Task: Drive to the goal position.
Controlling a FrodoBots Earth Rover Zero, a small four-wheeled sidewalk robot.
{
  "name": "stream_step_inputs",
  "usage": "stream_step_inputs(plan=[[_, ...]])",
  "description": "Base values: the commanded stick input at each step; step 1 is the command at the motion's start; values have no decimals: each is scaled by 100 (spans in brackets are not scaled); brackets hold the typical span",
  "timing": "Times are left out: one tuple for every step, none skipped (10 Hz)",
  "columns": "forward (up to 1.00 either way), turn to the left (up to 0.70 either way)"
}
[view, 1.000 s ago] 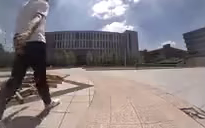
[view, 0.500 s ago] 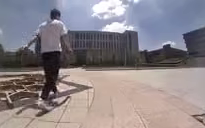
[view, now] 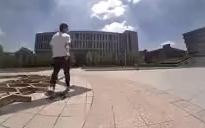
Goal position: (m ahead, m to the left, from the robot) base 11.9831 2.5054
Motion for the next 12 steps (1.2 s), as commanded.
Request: stream_step_inputs(plan=[[50, 0], [50, 0], [50, 0], [50, 0], [50, 0], [50, 0], [50, 0], [50, 0], [50, 0], [50, 0], [50, 8], [50, 26]])
